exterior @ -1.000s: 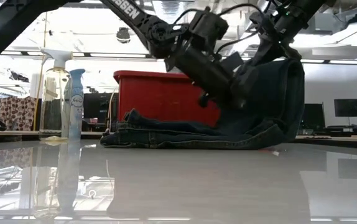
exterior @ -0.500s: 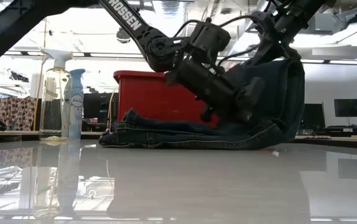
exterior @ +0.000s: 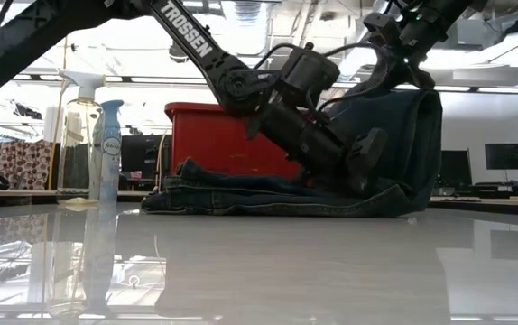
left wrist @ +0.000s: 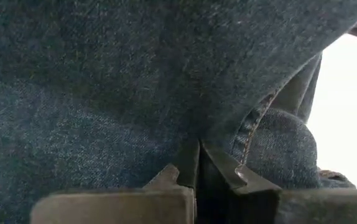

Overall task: Fold Laundry from Bin
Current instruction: Fold the blue jeans

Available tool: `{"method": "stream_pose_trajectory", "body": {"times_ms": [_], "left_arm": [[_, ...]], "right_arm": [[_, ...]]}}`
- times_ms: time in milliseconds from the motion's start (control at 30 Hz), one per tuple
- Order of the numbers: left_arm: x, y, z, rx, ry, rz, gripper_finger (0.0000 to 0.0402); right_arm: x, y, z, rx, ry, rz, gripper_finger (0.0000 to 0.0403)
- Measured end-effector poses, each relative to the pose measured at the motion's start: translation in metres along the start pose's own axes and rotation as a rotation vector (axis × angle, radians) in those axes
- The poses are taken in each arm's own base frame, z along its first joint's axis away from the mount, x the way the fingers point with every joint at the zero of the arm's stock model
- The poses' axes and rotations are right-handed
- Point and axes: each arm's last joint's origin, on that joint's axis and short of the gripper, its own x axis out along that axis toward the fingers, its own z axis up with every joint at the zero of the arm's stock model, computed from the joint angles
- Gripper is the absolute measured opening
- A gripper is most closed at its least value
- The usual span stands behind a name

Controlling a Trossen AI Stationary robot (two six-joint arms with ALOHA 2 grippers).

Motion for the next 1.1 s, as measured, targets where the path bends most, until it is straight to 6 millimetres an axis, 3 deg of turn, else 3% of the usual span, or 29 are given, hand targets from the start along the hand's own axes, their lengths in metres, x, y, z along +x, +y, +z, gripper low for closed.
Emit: {"method": "stream_pose_trajectory", "body": {"times_ms": [167, 267, 500, 833, 1100], "left_arm": [[-0.003, 0.004, 0.008, 0.023, -0.019, 0.037, 0.0000], [-0.013, 0.007, 0.024, 0.007, -0.029, 0.001, 0.0000], [-0.057, 0.012, 0.072, 0.119, -0.065, 0.095, 0.0000], [-0.057, 0.079, 0.025, -0.012, -0.076, 0.225, 0.0000], [-0.052, 0.098, 0.025, -0.029, -0.141, 0.272, 0.0000]], "right_arm": [[0.000, 0.000, 0.001, -0.007, -0.004, 0.000, 0.0037], [-0.001, 0.000, 0.001, -0.005, -0.010, 0.001, 0.0037], [0.000, -0.001, 0.001, -0.017, -0.008, -0.001, 0.0037], [0.000, -0.001, 0.001, -0.020, -0.007, -0.002, 0.0037], [0.000, -0.001, 0.001, -0.020, -0.004, -0.001, 0.0037]]}}
